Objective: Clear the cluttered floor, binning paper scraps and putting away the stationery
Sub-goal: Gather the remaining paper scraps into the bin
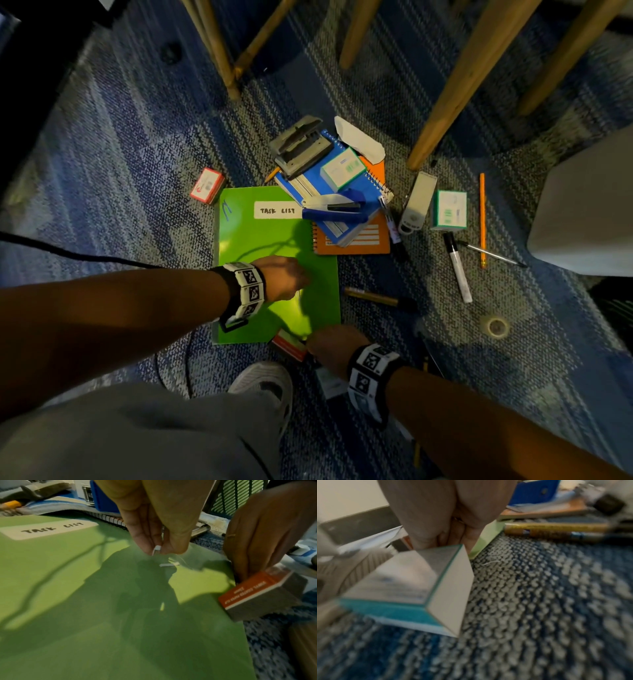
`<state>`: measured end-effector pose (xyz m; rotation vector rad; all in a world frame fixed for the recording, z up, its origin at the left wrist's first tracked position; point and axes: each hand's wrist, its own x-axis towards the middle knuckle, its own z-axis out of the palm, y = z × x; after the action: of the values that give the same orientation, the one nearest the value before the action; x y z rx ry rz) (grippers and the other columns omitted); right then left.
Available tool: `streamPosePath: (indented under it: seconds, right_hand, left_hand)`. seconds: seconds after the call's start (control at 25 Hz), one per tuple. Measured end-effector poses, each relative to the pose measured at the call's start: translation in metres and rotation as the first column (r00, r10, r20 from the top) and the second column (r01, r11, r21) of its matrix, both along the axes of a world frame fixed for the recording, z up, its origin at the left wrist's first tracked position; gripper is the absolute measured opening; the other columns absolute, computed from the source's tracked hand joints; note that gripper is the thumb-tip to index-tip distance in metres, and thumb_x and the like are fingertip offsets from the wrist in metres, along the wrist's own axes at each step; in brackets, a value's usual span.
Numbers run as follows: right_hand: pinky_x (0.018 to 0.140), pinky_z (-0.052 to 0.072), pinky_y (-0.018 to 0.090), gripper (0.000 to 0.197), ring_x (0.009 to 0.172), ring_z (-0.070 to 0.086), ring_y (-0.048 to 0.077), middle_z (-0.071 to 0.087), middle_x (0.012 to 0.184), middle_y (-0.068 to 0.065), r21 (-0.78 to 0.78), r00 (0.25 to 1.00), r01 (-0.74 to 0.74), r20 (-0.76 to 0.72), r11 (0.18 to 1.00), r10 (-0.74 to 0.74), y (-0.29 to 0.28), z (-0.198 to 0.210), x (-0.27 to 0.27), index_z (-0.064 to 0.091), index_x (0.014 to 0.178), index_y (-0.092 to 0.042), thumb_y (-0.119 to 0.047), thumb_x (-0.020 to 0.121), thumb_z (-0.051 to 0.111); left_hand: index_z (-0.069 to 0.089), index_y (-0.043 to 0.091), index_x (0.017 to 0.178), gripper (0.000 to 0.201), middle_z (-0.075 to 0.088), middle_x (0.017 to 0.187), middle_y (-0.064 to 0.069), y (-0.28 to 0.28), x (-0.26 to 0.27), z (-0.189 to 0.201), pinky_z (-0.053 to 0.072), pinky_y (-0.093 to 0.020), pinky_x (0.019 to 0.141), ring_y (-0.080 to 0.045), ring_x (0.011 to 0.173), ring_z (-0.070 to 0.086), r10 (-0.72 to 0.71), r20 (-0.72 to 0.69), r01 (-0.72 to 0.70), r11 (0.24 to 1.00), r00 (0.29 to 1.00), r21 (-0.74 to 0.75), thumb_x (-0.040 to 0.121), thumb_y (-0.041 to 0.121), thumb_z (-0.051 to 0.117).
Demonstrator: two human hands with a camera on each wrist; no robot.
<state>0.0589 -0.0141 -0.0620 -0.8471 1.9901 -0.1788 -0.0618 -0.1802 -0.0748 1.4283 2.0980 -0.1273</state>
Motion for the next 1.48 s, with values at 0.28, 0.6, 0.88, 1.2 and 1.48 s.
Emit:
streamPosePath:
  seconds: [0.28, 0.6, 0.88, 1.2, 1.48]
  right_hand:
    - [0.072, 0.04, 0.032, 0.023, 0.08, 0.054, 0.025, 0.065, 0.097, 0.011, 0.059, 0.954, 0.264, 0.129, 0.963, -0.27, 0.077, 0.025, -0.023, 0.065, 0.099, -0.005, -0.021, 0.096, 0.049]
    - [0.064, 0.049, 0.024, 0.011, 0.07, 0.066, 0.01, 0.073, 0.074, -0.003, -0.48, 0.415, 0.674, -0.384, 0.562, -0.825, 0.241, 0.211, -0.096, 0.075, 0.075, -0.019, -0.009, 0.074, 0.078]
    - [0.064, 0.05, 0.015, 0.01, 0.06, 0.06, -0.005, 0.069, 0.075, 0.003, -0.865, -0.45, 0.496, -0.187, -0.071, -0.873, 0.368, 0.302, -0.08, 0.069, 0.074, -0.016, -0.015, 0.076, 0.078]
    - [0.074, 0.044, 0.022, 0.021, 0.083, 0.065, 0.016, 0.07, 0.084, 0.005, -0.527, -0.244, 0.849, -0.368, -0.014, -0.897, 0.403, 0.264, -0.048, 0.075, 0.091, -0.014, -0.001, 0.075, 0.073]
    - [0.08, 0.043, 0.02, 0.023, 0.096, 0.065, 0.015, 0.07, 0.097, -0.001, -0.55, -0.25, 0.835, -0.36, -0.012, -0.899, 0.406, 0.279, -0.023, 0.073, 0.102, -0.019, -0.011, 0.08, 0.072]
  left_hand:
    - [0.066, 0.012, 0.085, 0.007, 0.069, 0.089, -0.005, 0.062, -0.022, 0.048, 0.042, -0.025, 0.072, -0.022, 0.086, 0.063, 0.577, 0.322, -0.615, 0.789, 0.751, 0.02, 0.08, 0.016, 0.068]
    - [0.064, 0.014, 0.067, 0.021, 0.067, 0.059, 0.006, 0.182, -0.125, 0.202, 0.054, -0.025, 0.061, -0.006, 0.059, 0.062, 0.454, 0.643, -0.757, 0.566, 0.617, 0.328, 0.073, -0.003, 0.075]
    - [0.062, 0.01, 0.075, 0.019, 0.067, 0.059, -0.003, 0.314, -0.124, 0.29, 0.053, -0.021, 0.054, -0.007, 0.05, 0.061, 0.242, 0.765, -0.771, 0.435, 0.597, 0.464, 0.076, -0.006, 0.073]
    - [0.07, 0.013, 0.076, 0.012, 0.065, 0.07, 0.008, 0.425, -0.06, 0.302, 0.053, -0.021, 0.069, -0.006, 0.065, 0.061, 0.244, 0.539, -0.584, 0.476, 0.806, 0.658, 0.077, 0.001, 0.071]
    - [0.074, 0.008, 0.08, 0.01, 0.072, 0.082, -0.007, 0.46, -0.05, 0.309, 0.053, -0.025, 0.078, -0.022, 0.083, 0.067, 0.42, 0.442, -0.607, 0.471, 0.793, 0.641, 0.082, 0.002, 0.067]
